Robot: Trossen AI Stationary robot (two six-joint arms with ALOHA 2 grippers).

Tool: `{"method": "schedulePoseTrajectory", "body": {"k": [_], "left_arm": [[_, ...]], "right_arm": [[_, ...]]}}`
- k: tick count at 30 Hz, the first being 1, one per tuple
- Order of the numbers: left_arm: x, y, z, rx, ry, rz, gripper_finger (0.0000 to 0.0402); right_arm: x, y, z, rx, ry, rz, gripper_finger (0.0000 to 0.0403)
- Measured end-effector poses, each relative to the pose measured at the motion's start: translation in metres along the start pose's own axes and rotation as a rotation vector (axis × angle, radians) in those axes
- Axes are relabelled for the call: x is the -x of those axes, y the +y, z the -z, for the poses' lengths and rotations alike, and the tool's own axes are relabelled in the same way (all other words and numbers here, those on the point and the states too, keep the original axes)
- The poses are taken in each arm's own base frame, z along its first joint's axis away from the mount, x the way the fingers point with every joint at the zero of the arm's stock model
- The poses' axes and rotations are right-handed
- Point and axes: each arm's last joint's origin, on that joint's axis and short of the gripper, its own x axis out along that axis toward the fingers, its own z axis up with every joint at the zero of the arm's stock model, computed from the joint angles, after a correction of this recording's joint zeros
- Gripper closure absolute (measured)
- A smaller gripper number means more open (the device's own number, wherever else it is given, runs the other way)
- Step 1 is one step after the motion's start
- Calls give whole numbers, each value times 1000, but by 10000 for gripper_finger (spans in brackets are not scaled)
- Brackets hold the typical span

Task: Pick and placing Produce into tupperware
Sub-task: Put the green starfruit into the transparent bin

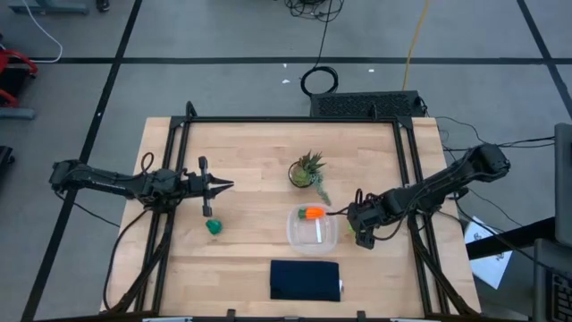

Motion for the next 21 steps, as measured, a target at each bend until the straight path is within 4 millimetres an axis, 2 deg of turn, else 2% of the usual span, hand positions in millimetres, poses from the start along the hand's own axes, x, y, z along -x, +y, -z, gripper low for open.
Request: {"method": "schedulePoseTrajectory", "body": {"k": [8, 14, 21], "left_arm": [[0, 0, 0, 0, 0, 0, 371], [0, 0, 0, 1, 0, 0, 371], [0, 0, 0, 2, 0, 0, 371]], "right_arm": [[-16, -9, 11, -20, -10, -4, 53], [-17, -11, 13, -7, -1, 4, 55], [-15, -11, 13, 3, -13, -2, 104]]}}
